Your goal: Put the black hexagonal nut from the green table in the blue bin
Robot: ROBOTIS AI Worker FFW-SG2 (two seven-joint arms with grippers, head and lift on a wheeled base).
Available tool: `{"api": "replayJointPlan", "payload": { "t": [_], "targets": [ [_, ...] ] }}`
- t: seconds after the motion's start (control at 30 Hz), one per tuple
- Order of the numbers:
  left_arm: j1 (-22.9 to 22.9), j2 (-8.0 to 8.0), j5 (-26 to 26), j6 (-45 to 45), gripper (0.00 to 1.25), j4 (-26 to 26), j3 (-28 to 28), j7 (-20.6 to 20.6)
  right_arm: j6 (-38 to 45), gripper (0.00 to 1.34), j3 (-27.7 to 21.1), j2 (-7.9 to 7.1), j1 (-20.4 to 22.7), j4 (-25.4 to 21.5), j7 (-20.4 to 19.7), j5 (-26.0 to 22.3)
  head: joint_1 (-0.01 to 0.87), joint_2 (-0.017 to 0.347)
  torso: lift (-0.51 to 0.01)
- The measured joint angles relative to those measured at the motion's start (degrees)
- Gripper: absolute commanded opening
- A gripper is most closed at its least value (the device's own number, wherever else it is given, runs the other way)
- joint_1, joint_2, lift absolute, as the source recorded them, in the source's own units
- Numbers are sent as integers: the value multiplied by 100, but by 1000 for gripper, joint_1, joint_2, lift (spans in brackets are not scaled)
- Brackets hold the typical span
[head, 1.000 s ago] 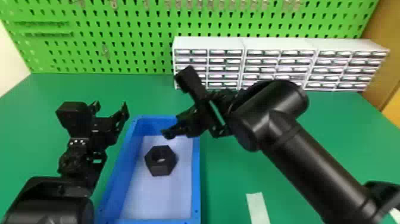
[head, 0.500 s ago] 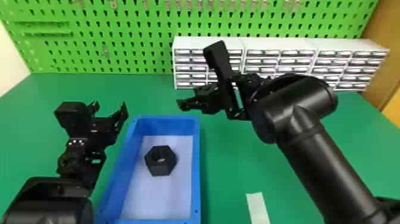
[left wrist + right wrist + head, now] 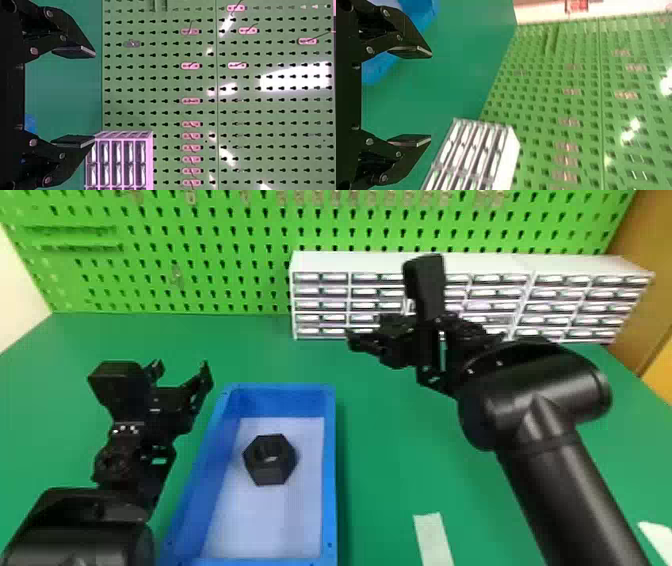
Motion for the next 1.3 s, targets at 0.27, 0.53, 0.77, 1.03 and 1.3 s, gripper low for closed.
{"api": "replayJointPlan", "payload": {
  "t": [0.27, 0.53, 0.77, 1.03, 1.3],
  "targets": [
    [-7, 0, 0, 0, 762, 0, -5, 2, -851, 827, -453, 20, 442, -44, -656, 52, 686, 52, -97],
    [-18, 0, 0, 0, 762, 5, -30, 0, -1656, 827, -806, 97, 889, -42, -1092, 113, 686, 52, -97],
    [-24, 0, 0, 0, 762, 8, -42, -1, -2173, 827, -1035, 175, 1168, 23, -1218, 136, 686, 52, -97],
    [-34, 0, 0, 7, 762, 17, -67, 5, -2802, 827, -1345, 274, 1477, 174, -1219, 90, 686, 52, -97],
    [-34, -1, 17, 18, 761, 31, -76, 5, -3428, 825, -1599, 343, 1676, 365, -1253, 22, 686, 52, -97]
  ]
}}
